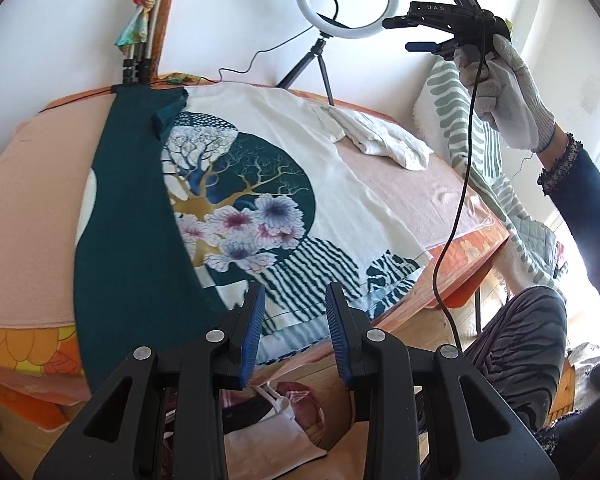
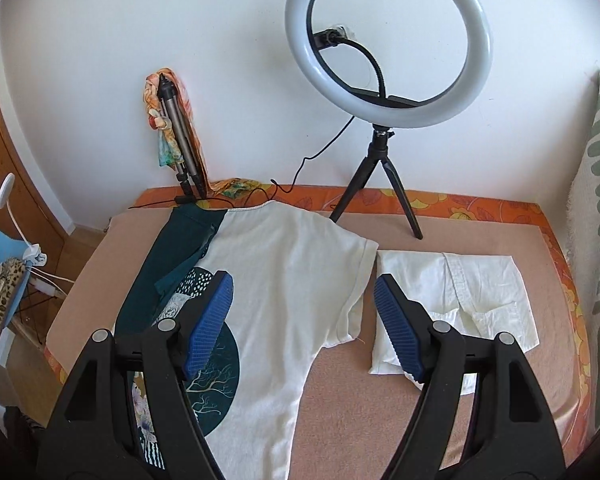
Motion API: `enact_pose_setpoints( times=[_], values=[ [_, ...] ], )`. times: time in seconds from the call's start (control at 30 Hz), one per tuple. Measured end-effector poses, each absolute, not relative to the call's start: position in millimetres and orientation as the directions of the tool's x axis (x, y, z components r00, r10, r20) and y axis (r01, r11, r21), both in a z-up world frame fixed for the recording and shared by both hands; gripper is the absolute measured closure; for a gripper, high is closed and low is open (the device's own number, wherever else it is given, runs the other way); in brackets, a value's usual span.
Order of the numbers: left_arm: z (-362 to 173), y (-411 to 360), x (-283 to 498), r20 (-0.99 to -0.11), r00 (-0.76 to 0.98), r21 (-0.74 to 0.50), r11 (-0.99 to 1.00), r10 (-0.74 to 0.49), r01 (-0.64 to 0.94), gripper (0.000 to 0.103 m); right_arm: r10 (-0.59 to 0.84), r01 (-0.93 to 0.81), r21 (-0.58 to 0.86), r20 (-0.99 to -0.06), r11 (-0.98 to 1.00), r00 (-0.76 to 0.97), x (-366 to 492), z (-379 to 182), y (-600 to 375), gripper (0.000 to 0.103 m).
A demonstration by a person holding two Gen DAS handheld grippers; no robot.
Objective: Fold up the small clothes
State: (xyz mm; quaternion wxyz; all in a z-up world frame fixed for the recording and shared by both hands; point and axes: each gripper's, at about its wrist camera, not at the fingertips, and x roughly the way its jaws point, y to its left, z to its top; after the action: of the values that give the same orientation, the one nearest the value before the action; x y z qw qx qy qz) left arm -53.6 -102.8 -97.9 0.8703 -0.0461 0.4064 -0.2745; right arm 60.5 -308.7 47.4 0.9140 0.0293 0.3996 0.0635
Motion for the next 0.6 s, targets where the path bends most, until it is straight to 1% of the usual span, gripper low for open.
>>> enact_pose_setpoints(
  times=[0.1, 0.33, 0.43, 0.47, 0.53, 0.6],
  values=[
    [-99.0, -135.1, -50.7, -0.685, 0.494, -0.298, 0.825, -0.535, 0.481, 0.074, 0.155, -0.087, 0.13, -0.731, 0.988, 0.664, 52.1, 44.3, -340.3, 0.027],
    [-106.1, -215.7, -45.7, -0.7, 0.445, -0.245, 0.773, -0.559, 0.585, 0.074, 0.14, -0.048, 0.145, -0.738, 0.988, 0.66, 42.4, 42.3, -402.3, 0.027],
    [-114.0, -251.4, -46.8, -0.721, 0.409, -0.221, 0.745, -0.56, 0.629, 0.073, 0.158, -0.049, 0.167, -0.742, 0.985, 0.651, 45.8, 35.5, -417.7, 0.027],
    [-116.9, -260.6, -47.3, -0.73, 0.399, -0.217, 0.742, -0.555, 0.634, 0.064, 0.165, -0.051, 0.173, -0.744, 0.984, 0.648, 47.9, 32.6, -422.0, 0.027],
    [-122.6, -275.6, -45.9, -0.738, 0.385, -0.221, 0.737, -0.555, 0.639, 0.051, 0.178, -0.054, 0.187, -0.747, 0.981, 0.64, 54.5, 26.2, -426.6, 0.027],
    [-127.8, -289.5, -45.7, -0.754, 0.403, -0.167, 0.745, -0.519, 0.646, 0.051, 0.202, -0.062, 0.211, -0.749, 0.976, 0.632, 62.7, 18.8, -430.0, 0.027]
  ],
)
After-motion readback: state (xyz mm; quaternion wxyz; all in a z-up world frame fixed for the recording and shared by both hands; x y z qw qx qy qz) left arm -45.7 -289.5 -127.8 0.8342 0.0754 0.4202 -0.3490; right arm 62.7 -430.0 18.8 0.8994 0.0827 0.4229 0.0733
